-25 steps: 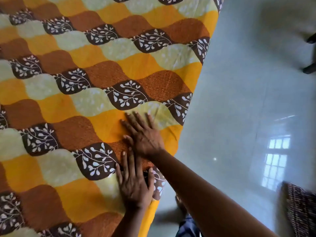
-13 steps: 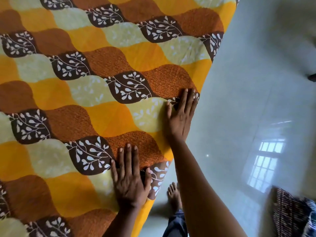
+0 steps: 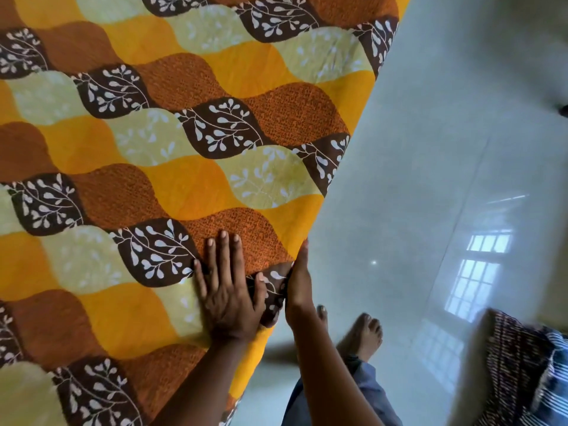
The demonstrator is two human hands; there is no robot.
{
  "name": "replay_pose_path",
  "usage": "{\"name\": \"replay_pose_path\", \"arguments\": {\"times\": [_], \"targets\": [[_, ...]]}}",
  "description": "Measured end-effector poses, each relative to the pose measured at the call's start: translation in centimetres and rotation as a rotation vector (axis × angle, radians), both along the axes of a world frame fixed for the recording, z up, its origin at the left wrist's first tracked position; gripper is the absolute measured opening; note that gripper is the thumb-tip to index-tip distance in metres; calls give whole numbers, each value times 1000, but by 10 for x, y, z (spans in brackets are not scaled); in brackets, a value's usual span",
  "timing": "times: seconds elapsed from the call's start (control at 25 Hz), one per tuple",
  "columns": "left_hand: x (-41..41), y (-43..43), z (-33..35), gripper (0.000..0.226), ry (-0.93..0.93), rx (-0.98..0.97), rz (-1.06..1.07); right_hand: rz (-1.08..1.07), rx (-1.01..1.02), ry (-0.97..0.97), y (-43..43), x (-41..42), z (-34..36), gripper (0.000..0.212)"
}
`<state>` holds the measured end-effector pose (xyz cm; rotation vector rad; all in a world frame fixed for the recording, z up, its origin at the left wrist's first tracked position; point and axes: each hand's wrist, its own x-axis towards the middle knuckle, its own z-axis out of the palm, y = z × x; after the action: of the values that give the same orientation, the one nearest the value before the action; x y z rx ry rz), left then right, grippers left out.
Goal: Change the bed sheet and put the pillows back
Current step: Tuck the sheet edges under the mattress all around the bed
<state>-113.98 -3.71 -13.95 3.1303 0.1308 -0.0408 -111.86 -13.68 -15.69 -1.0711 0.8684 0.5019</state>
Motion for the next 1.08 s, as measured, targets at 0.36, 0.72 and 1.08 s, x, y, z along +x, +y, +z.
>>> {"name": "replay_pose_path", "arguments": {"times": [0.36, 0.72, 1.08], "targets": [[-2, 4, -8, 70, -11, -10, -19, 13, -515, -178, 14, 38, 21, 65], [13, 27, 34, 77, 389, -574, 9, 670, -480, -65, -40, -25, 99, 48], [21, -26, 125, 49, 555, -1168, 369, 697, -714, -193, -154, -3, 197, 35]]}}
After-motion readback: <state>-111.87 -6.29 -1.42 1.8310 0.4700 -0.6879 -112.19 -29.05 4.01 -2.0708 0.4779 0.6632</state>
